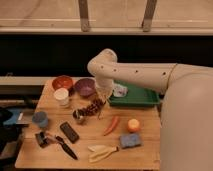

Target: Place fork in table surface

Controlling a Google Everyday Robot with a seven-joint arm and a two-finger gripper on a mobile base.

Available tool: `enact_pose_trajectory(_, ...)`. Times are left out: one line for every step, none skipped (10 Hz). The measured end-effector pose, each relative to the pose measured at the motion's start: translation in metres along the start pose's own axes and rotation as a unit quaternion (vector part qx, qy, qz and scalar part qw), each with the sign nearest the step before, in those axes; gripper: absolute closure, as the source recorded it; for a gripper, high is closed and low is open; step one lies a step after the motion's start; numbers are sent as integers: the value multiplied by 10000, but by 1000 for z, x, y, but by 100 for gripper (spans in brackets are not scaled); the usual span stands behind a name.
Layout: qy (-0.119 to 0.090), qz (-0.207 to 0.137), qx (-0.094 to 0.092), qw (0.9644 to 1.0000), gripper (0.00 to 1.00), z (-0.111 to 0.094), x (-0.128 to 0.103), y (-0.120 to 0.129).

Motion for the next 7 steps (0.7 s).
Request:
enact_pose_trajectory(85, 17, -48, 10000, 100, 8, 5, 2)
enact_pose_trajectory(207, 22, -105, 9997, 100, 19, 11, 4)
enact_pose_trajectory(303, 17, -152, 9994, 100, 26, 15, 7)
enact_pose_trajectory(404, 6, -196, 9990, 100, 35, 19, 11)
enact_pose_trajectory(515, 4, -248, 9984, 100, 44, 24, 13)
enact_pose_trajectory(629, 8, -307, 9975, 100, 54, 28, 16)
enact_pose_trajectory(715, 10, -362, 9968, 100, 60, 30, 18)
